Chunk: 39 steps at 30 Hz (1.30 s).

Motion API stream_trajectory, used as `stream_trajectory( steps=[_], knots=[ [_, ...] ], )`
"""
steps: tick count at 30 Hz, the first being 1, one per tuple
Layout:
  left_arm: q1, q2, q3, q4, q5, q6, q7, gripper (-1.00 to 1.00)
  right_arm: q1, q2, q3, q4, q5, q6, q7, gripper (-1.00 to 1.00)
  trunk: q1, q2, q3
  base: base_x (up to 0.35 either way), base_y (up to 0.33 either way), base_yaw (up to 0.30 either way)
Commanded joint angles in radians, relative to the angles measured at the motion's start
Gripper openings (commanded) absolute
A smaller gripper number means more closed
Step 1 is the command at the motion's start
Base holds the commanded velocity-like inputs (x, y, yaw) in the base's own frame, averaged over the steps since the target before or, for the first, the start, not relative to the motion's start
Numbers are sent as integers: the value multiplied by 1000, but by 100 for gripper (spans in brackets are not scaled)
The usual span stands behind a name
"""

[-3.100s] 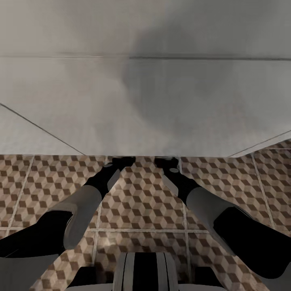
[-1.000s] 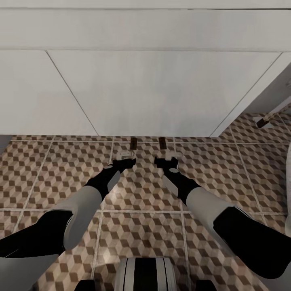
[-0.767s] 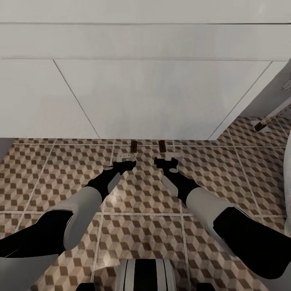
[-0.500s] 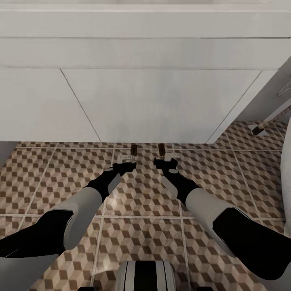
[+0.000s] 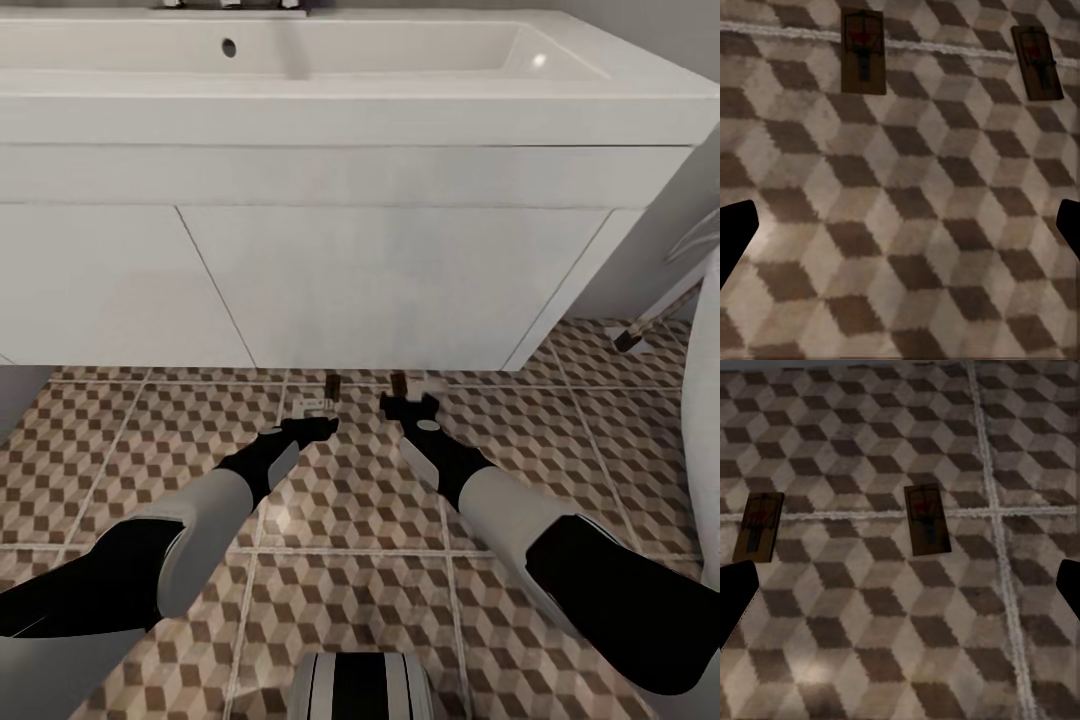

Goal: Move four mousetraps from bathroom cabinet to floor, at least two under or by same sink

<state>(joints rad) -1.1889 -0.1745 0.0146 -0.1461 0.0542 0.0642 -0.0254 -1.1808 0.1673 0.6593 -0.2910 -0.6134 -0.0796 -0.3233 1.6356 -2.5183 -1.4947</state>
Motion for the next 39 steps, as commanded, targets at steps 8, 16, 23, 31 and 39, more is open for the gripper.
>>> stream_trajectory(
  steps=[8, 16, 23, 31, 39],
  knots=[
    [1, 0, 2, 18, 6, 6, -4, 100, 1, 0, 8, 1, -12, -4, -5, 100, -4, 2, 30, 0, 0, 0],
    [3, 0, 3, 23, 7, 9, -3, 100, 2, 0, 8, 21, -12, 8, -4, 100, -7, 4, 61, 0, 0, 0],
    [7, 4, 2, 24, 7, 90, 6, 100, 3, 4, 8, 79, -12, 25, -1, 100, -10, 5, 88, 0, 0, 0],
    [7, 7, 3, 28, 7, 164, 9, 100, 3, 7, 8, 134, -13, 64, 1, 100, -14, 7, 119, 0, 0, 0],
    [8, 7, 4, 87, 9, 205, 11, 100, 27, 7, 8, 193, -64, 105, 4, 100, -18, 9, 150, 0, 0, 0]
  ],
)
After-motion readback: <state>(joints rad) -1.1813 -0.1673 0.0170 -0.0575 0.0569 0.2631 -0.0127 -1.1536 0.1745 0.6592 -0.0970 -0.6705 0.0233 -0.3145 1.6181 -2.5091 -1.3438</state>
